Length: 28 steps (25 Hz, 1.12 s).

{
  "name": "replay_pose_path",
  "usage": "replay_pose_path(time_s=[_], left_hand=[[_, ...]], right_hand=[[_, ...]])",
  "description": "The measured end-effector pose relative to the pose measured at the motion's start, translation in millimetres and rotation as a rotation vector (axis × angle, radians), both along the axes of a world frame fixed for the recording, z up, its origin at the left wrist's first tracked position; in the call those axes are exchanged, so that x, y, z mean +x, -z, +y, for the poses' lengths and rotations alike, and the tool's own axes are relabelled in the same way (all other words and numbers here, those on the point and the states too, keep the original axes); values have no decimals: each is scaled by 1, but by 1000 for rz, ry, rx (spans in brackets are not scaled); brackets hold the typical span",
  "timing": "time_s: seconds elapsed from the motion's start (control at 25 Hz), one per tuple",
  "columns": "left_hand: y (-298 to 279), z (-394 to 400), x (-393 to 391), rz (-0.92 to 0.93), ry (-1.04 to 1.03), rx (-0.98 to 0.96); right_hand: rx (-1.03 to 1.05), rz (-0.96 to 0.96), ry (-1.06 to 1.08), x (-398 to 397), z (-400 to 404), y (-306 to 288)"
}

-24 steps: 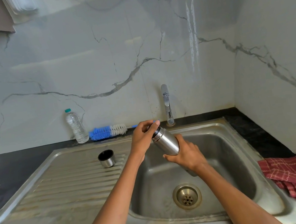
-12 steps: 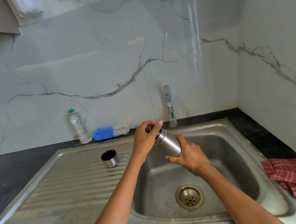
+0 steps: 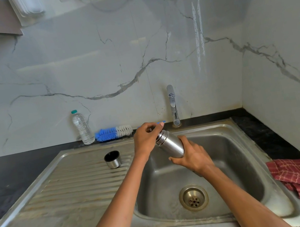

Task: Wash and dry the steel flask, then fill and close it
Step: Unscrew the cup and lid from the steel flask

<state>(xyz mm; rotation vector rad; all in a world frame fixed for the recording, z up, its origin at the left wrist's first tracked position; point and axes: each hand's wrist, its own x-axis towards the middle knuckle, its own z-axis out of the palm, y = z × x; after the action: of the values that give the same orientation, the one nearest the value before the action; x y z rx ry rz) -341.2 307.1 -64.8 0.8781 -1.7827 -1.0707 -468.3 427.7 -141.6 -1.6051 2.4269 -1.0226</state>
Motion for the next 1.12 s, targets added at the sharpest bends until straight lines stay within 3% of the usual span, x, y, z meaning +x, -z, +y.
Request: replay_pose_path(time_s=[0.16,0.36,0.52,0.6,0.76,0.96,1.12], left_hand=[[-4,-7,4,154,-195,107],[7,-19,36,672,102,648],[32,-18,73,816,148,658],[40,-20,93,718,104,537],[54,-26,133,273,-125,166],[74,-39,173,-78,-288,95],[81,-43,183,-342,-292,58]], right_hand=[[-11,-21,-5,-1,2,0],[-42,-119,4,0,2,2],[-11,-189,-13,7,-3,3],[-4,-204,-38,13,-5,3],[17,-200,-88,24,-7,4],[47,-188,-100,26,-4,5],[88,-150,-87,24,0,6]])
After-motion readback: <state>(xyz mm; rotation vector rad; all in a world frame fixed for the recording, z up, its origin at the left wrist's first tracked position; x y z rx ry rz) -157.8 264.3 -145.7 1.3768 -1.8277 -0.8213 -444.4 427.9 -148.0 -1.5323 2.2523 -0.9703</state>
